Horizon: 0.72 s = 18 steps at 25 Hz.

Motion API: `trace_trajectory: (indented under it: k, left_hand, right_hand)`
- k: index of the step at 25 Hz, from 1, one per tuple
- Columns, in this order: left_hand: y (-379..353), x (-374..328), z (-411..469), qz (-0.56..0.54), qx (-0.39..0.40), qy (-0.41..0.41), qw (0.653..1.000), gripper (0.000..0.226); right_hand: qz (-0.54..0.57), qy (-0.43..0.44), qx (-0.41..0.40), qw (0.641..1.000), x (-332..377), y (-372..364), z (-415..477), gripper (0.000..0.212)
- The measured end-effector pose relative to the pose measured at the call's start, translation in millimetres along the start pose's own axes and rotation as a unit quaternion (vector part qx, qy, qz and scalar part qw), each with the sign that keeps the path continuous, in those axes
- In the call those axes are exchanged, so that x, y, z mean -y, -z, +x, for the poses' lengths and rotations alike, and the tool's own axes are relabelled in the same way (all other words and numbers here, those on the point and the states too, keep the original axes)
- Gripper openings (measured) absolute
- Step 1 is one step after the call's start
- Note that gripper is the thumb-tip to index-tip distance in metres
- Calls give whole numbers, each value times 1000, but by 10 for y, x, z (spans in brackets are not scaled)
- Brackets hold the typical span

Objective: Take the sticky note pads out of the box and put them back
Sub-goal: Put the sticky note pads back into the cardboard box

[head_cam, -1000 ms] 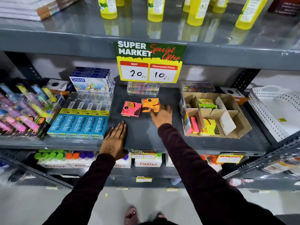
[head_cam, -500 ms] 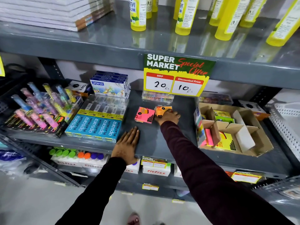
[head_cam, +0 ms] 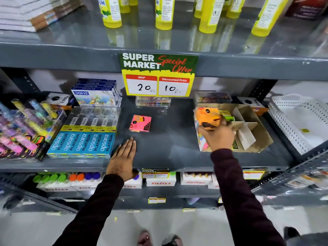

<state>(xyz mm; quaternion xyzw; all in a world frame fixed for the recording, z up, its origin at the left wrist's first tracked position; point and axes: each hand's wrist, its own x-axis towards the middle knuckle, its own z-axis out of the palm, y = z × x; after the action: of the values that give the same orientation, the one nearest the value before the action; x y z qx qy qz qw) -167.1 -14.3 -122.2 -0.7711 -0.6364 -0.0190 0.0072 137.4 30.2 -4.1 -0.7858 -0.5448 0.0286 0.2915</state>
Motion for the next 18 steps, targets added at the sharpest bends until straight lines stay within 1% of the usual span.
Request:
trace_trajectory:
  k: [1, 3, 5, 7, 10, 15, 16, 17, 18]
  left_hand:
    - [-9, -13, 4, 1, -3, -2, 1000, 124]
    - [-29, 4, 11, -2, 1, -2, 1000, 126]
    - [-29, 4, 20, 0, 9, -3, 1000, 128]
    - [-31, 8, 22, 4, 13, -2, 1000, 129]
    - [-18, -6, 20, 9, 14, -5, 1000, 128]
    - [-11, -11, 15, 6, 12, -5, 1000, 128]
    - [-12, -8, 16, 7, 14, -4, 1000, 128]
    - [-12, -10, 16, 9, 15, -4, 1000, 129]
    - [-12, -13, 14, 10, 14, -4, 1000, 129]
  right_hand:
    - [15, -37, -20, 999, -193, 101, -2, 92]
    - [50, -103, -25, 993, -496, 147, 10, 91]
    - [100, -156, 3, 983, -714, 83, 36, 87]
    - [130, -175, 43, 975, -842, -42, 69, 84]
    - [70, -156, 96, 981, -907, -227, 54, 58]
    - [4, -123, 136, 983, -960, -358, 14, 47]
    - [-13, -114, 126, 985, -946, -344, 13, 46]
    - [-26, -98, 91, 991, -902, -320, 19, 46]
    - [-28, -76, 37, 996, -817, -278, 17, 48]
